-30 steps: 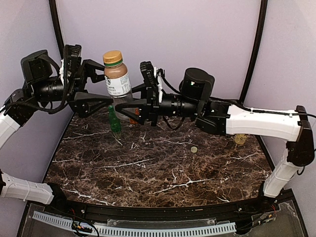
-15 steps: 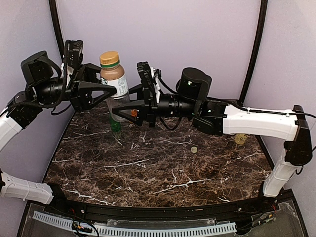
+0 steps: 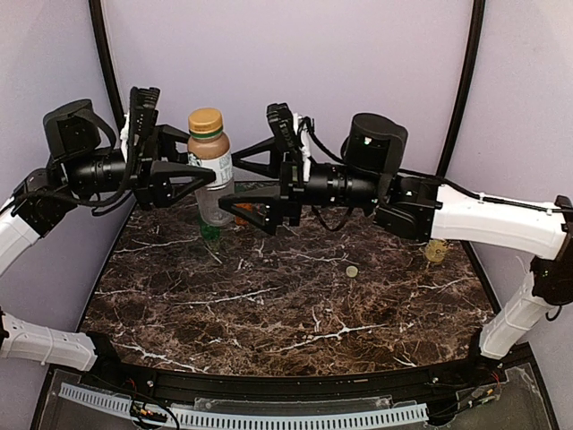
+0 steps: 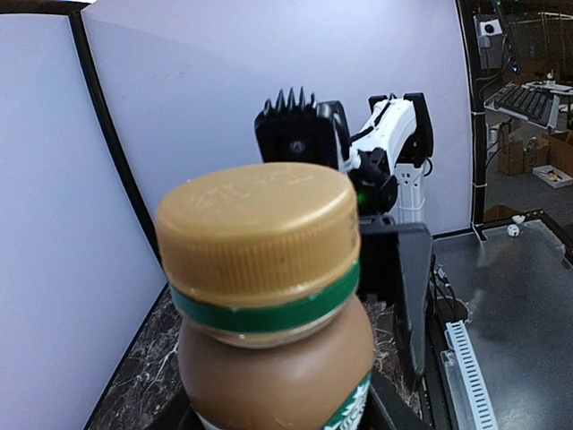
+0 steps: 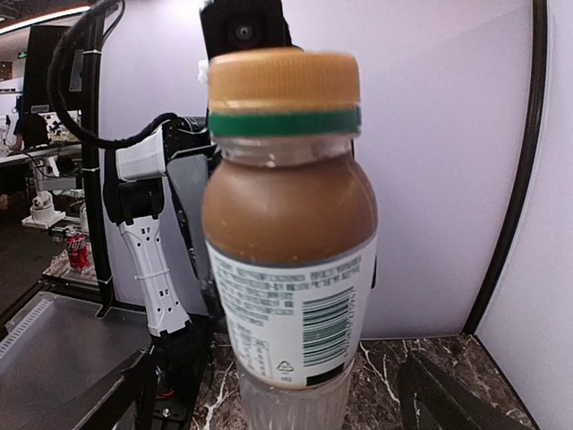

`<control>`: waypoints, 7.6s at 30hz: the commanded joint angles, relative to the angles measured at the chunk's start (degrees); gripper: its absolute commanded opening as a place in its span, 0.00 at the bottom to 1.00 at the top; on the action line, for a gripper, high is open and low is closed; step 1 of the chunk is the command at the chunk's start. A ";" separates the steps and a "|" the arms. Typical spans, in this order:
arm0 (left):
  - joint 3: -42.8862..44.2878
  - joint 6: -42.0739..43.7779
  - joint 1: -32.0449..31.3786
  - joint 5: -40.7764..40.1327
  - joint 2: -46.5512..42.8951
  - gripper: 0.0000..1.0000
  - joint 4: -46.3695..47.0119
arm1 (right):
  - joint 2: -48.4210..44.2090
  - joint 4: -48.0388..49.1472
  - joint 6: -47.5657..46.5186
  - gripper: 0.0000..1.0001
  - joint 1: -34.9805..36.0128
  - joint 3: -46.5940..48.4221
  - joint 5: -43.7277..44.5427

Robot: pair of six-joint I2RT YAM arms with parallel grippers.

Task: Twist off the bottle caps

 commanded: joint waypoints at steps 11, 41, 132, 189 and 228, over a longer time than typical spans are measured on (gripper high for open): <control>-4.93 23.28 -0.26 -23.49 -2.64 0.18 -7.98 | -3.69 -22.96 0.91 0.81 9.49 14.09 38.37; -7.31 19.70 -0.30 -23.43 -3.15 0.76 -6.53 | 6.71 -24.27 -1.59 0.00 7.62 23.91 39.76; -7.30 37.31 -0.61 -8.98 -4.43 0.08 -31.62 | 7.42 -45.44 -36.13 0.00 14.47 20.45 16.91; -20.72 40.13 -0.60 -44.29 -7.47 0.10 5.69 | -0.60 -28.70 31.59 0.86 5.56 16.86 36.54; -21.28 41.44 -0.61 -45.28 -7.34 0.10 8.03 | 4.19 -33.39 33.77 0.52 3.67 19.44 33.26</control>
